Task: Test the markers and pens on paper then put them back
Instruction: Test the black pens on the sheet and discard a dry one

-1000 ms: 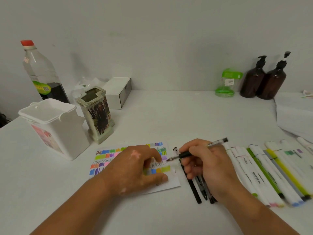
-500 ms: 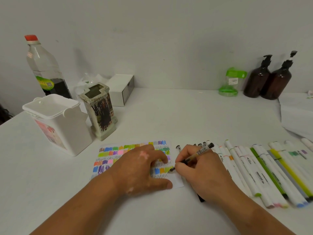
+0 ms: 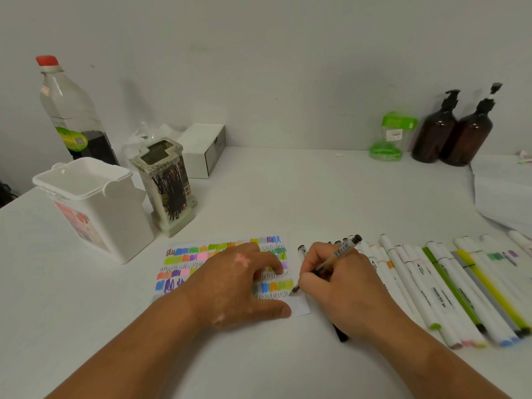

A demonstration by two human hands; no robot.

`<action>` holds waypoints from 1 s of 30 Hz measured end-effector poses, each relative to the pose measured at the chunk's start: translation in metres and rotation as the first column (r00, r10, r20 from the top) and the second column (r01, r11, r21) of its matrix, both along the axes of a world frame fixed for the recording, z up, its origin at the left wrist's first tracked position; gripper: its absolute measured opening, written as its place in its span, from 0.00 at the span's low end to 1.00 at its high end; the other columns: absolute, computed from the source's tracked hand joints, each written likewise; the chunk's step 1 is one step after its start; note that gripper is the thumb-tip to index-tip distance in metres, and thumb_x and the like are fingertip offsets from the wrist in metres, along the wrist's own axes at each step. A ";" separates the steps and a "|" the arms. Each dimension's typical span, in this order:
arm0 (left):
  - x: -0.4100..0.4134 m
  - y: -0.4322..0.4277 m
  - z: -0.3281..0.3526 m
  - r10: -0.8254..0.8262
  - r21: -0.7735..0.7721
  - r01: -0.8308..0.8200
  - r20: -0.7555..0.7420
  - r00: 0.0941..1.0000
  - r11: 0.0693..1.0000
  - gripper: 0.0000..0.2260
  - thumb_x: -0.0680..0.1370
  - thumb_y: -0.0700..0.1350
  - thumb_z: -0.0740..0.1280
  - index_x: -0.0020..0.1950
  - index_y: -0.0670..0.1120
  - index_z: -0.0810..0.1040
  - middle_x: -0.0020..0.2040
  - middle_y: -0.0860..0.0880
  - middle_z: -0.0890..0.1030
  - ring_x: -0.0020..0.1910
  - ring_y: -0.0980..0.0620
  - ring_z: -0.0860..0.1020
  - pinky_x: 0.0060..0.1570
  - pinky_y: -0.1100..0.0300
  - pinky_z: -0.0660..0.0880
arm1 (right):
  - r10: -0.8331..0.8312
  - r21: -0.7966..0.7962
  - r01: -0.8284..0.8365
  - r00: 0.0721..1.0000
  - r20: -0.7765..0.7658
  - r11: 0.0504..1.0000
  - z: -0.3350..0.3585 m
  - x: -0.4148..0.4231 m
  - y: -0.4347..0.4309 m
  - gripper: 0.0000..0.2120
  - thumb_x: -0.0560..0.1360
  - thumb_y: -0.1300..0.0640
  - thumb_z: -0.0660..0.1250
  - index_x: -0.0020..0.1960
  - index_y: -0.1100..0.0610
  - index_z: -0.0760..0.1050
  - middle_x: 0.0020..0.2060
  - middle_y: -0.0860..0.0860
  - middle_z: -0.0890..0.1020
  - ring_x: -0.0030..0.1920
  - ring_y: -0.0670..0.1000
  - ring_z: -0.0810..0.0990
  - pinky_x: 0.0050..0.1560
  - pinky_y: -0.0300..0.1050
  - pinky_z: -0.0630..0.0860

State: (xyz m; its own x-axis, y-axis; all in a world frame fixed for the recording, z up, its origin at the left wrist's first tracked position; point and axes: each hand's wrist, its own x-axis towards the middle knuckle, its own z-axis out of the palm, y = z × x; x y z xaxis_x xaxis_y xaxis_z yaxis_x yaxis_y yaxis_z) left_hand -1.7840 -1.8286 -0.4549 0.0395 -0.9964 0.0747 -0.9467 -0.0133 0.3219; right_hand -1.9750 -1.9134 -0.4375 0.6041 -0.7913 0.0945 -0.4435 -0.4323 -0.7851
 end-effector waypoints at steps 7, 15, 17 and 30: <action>0.000 0.001 0.001 0.019 0.021 -0.019 0.009 1.000 1.000 0.33 0.63 0.79 0.62 0.63 0.64 0.71 0.49 0.64 0.73 0.48 0.63 0.73 0.52 0.63 0.75 | -0.021 -0.036 0.022 1.000 0.016 0.999 0.001 -0.001 0.001 0.09 0.71 0.58 0.70 0.35 0.50 0.75 0.26 0.44 0.78 0.26 0.41 0.73 0.27 0.31 0.69; 0.002 0.002 0.011 0.165 -0.094 -0.202 -0.303 0.939 0.975 0.09 0.80 0.48 0.64 0.52 0.58 0.64 0.43 0.56 0.77 0.40 0.59 0.75 0.36 0.63 0.74 | -0.201 0.245 0.098 0.874 0.442 0.965 0.010 -0.010 -0.011 0.11 0.75 0.64 0.69 0.36 0.52 0.77 0.23 0.52 0.75 0.24 0.49 0.69 0.23 0.40 0.67; 0.004 0.002 0.016 0.213 -0.135 -0.283 -0.385 0.898 0.949 0.09 0.81 0.41 0.59 0.49 0.57 0.65 0.45 0.53 0.78 0.42 0.55 0.76 0.39 0.59 0.76 | -0.194 0.302 0.046 0.855 0.480 0.952 0.011 -0.010 -0.011 0.11 0.75 0.64 0.70 0.36 0.52 0.77 0.25 0.54 0.76 0.25 0.50 0.71 0.24 0.40 0.69; 0.000 0.005 0.020 0.138 -0.200 -0.322 -0.613 0.778 0.926 0.11 0.71 0.49 0.75 0.50 0.63 0.80 0.47 0.62 0.82 0.49 0.60 0.81 0.46 0.68 0.78 | -0.130 0.371 -0.166 0.746 0.653 0.914 0.013 -0.011 -0.014 0.04 0.69 0.59 0.70 0.36 0.53 0.81 0.30 0.57 0.82 0.28 0.52 0.78 0.26 0.41 0.74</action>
